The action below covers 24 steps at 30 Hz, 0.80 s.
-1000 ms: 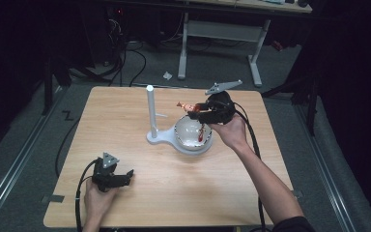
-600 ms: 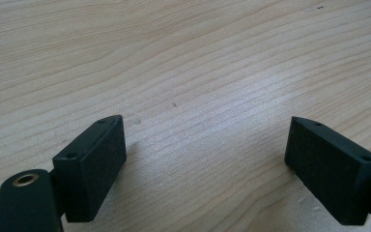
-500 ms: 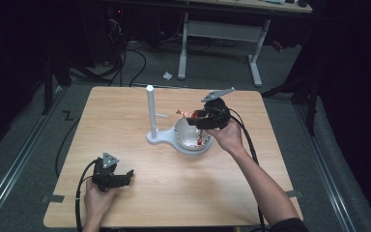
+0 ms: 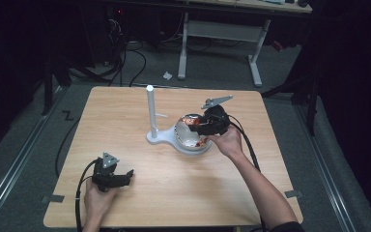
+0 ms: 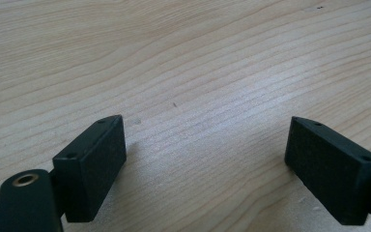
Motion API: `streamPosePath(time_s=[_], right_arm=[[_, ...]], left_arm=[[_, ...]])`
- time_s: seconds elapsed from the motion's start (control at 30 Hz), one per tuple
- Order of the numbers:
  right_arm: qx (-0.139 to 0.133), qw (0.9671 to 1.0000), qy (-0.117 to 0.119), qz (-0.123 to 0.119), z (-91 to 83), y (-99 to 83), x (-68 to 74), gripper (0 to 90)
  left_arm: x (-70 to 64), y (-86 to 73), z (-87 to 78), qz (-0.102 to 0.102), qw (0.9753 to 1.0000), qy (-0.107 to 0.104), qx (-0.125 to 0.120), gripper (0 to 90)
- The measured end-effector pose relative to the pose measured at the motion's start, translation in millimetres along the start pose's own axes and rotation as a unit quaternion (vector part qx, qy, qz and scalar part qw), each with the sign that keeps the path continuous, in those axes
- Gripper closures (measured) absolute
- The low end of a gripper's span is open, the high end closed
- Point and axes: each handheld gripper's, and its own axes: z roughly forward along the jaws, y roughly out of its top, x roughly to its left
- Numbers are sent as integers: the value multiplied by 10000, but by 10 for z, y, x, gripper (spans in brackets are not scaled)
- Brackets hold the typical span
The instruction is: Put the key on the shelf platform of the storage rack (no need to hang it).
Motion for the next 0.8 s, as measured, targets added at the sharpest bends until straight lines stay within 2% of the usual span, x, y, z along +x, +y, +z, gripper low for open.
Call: streamPosePath(time_s=[0.3,0.67,0.8], right_arm=[[153,9997,-86,141,98,-111,-89,510],[382,9987,-200,263,250,-165,-213,510],[466,9979,-244,380,312,-180,-256,510]], left_arm=[[2,0,-1,12,10000,2,5,150],[0,0,0,2,10000,1,0,150],[0,0,0,-1,10000,2,1,149]])
